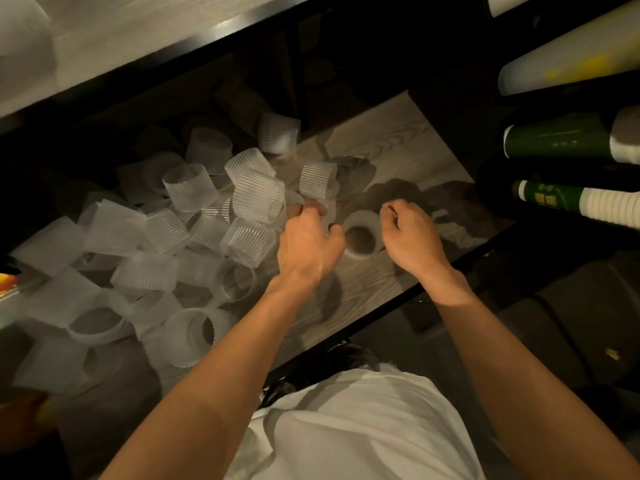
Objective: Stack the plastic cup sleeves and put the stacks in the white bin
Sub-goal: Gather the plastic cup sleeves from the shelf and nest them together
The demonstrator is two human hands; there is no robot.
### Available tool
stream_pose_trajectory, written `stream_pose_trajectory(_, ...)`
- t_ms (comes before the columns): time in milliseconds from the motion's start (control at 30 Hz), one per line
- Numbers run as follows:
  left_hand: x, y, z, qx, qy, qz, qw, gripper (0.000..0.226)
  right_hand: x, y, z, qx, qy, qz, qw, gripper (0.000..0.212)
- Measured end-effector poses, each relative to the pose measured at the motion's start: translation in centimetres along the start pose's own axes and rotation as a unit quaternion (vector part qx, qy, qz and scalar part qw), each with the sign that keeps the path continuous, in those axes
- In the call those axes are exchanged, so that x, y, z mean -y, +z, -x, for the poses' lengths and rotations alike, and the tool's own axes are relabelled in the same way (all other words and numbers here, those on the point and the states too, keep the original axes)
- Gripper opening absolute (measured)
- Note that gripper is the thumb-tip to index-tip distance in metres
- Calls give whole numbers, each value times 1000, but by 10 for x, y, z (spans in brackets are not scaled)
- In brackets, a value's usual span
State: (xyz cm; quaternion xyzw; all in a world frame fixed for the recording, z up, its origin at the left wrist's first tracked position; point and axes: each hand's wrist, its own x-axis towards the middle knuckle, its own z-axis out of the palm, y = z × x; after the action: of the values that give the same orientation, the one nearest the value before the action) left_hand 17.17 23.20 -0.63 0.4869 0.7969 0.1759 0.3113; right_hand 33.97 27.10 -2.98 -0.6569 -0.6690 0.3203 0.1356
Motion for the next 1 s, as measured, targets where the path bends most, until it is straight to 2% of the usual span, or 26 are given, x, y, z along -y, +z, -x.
stream_pose_trajectory(67, 6, -2, 2, 2, -24, -6, 1000, 44, 14, 0, -9, 21, -33, -6, 999, 33)
stream_pose_trajectory(133, 9, -3, 4, 18, -58, -22, 998, 48, 30, 0, -20, 97, -53, 12, 994, 37)
stream_pose_trajectory(233, 14, -1, 1, 104, -115, -31, 987, 47, 47, 5, -37, 203, -63, 52, 976, 40)
stream_pose_trajectory(333, 16, 0, -2, 164, -131, 20, 978, 41, 54, 11, -48, 250, -58, 82, 963, 42)
stream_pose_trajectory(433, 14, -1, 1, 121, -120, 95, 981, 34, 55, 10, -49, 242, -62, 50, 967, 39)
stream_pose_trajectory(567, 3, -9, 7, 30, -77, 147, 986, 33, 59, -1, -42, 170, -103, -36, 979, 39)
stream_pose_trajectory(700, -3, -11, 11, -53, -16, 225, 973, 37, 58, -22, -33, 95, -134, -99, 982, 30)
stream_pose_trajectory(833, -3, -7, 12, -51, 55, 274, 959, 26, 45, -42, -24, 77, -141, -90, 983, 29)
stream_pose_trajectory(1000, 2, 3, 9, 10, 66, 257, 964, 19, 24, -47, -11, 113, -110, -73, 985, 25)
